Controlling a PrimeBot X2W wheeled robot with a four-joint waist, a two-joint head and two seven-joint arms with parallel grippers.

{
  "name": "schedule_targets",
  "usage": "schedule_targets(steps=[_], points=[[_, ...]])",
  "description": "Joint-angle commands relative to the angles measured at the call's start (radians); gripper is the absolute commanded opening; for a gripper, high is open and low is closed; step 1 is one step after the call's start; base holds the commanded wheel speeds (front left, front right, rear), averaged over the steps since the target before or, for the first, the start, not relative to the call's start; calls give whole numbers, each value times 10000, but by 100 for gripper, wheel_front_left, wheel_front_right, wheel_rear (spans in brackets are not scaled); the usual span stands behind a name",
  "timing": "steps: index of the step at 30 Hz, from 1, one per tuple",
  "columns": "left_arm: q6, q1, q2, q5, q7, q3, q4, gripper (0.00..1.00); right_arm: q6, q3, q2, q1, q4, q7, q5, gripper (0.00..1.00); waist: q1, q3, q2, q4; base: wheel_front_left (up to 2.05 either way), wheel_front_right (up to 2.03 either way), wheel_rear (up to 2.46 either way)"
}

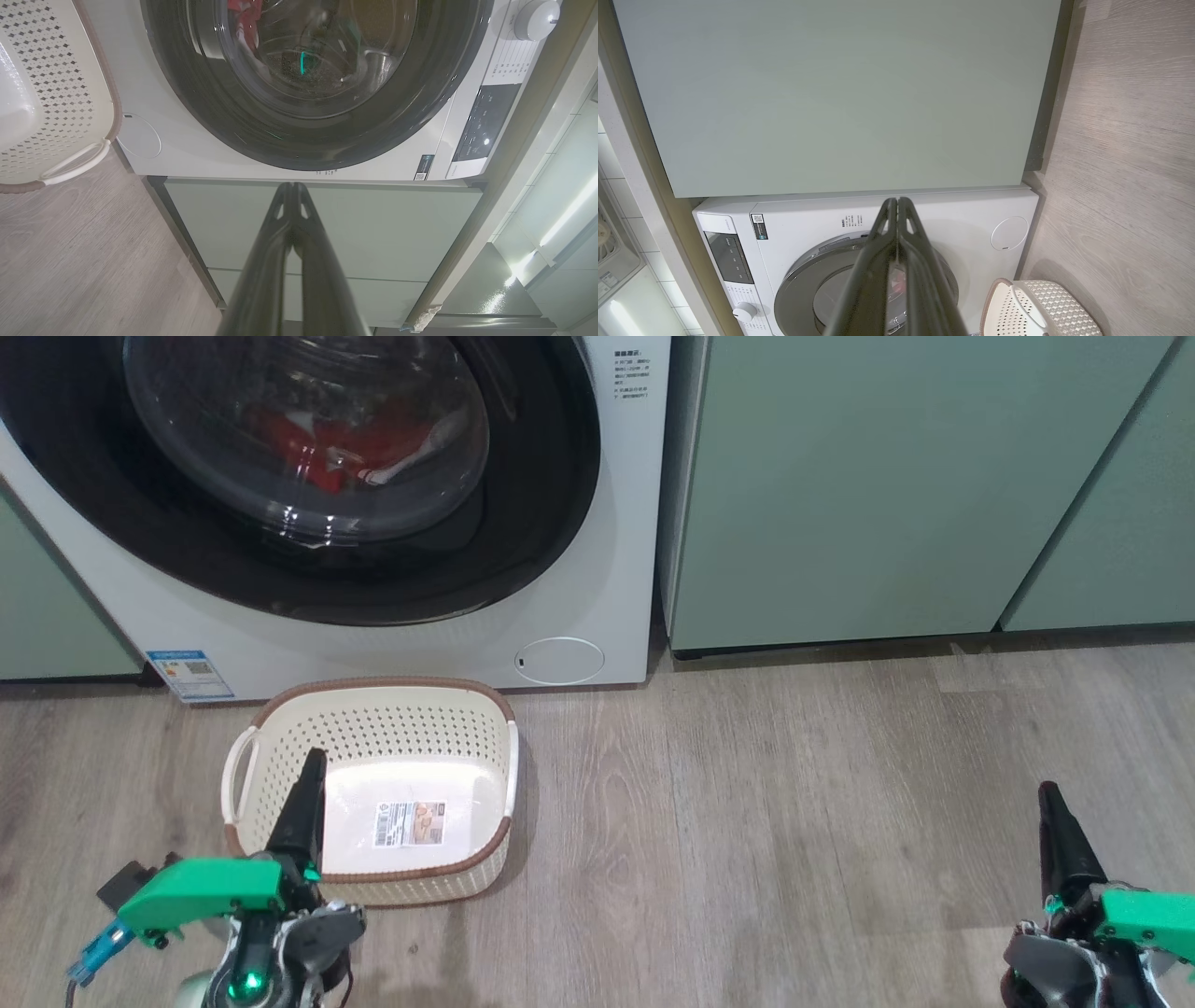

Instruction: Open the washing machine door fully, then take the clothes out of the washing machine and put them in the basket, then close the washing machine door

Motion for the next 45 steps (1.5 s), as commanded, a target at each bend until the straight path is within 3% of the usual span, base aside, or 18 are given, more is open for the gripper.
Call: schedule_targets(steps=[1, 38, 39, 45], points=[[-67, -254, 179, -43, 58, 278, -355, 0, 77, 211, -200, -482, -409, 51, 67, 0, 0, 0, 0, 0, 0, 0, 0], [-67, -254, 179, -43, 58, 278, -355, 0, 77, 211, -200, -482, -409, 51, 67, 0, 0, 0, 0, 0, 0, 0, 0], [0, 0, 0, 0, 0, 0, 0, 100, 0, 0, 0, 0, 0, 0, 0, 100, 0, 0, 0, 0, 0, 0, 0], [8, 263, -105, 24, -74, -31, 557, 100, -8, 97, 95, 189, 560, -85, 6, 100, 0, 9, 0, 1, 0, 0, 0]])
